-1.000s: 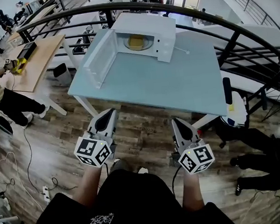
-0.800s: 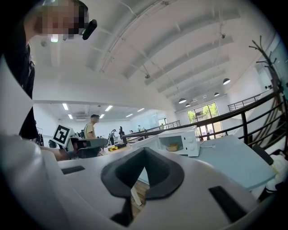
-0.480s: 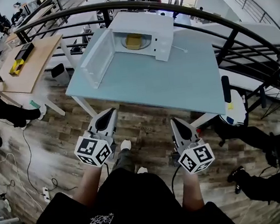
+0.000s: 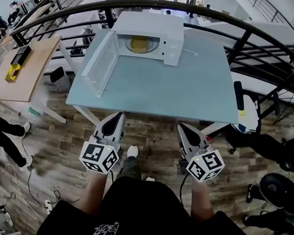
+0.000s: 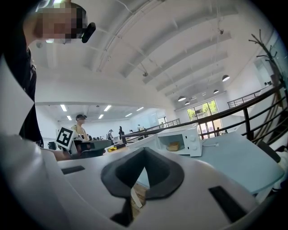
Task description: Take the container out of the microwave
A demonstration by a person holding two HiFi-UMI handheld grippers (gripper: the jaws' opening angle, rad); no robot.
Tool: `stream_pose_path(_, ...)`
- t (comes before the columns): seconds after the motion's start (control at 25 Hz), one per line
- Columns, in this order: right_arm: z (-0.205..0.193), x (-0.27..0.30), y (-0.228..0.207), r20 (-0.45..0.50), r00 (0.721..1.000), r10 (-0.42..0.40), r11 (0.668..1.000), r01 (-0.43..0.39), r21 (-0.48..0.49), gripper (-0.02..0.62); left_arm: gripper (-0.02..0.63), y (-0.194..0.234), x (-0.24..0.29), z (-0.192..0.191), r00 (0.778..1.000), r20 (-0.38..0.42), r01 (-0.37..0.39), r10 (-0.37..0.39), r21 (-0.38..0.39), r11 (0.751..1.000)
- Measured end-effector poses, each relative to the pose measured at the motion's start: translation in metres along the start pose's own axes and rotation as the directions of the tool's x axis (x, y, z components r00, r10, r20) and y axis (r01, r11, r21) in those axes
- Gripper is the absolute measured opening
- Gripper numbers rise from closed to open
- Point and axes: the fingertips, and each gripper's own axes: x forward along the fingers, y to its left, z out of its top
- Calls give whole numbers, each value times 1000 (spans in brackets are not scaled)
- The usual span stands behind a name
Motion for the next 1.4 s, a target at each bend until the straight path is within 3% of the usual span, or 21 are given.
stream_pose_path(0.68,30,111,-46,3,998,-70,998,70,2,5,8,85,108,23,997,-31,69,-69,-7,998)
stream_pose_path(1.4,40,224,-58,-25,992,-121,993,120,-13,6,8,171,182,29,978,-65,197,-200,-44,979)
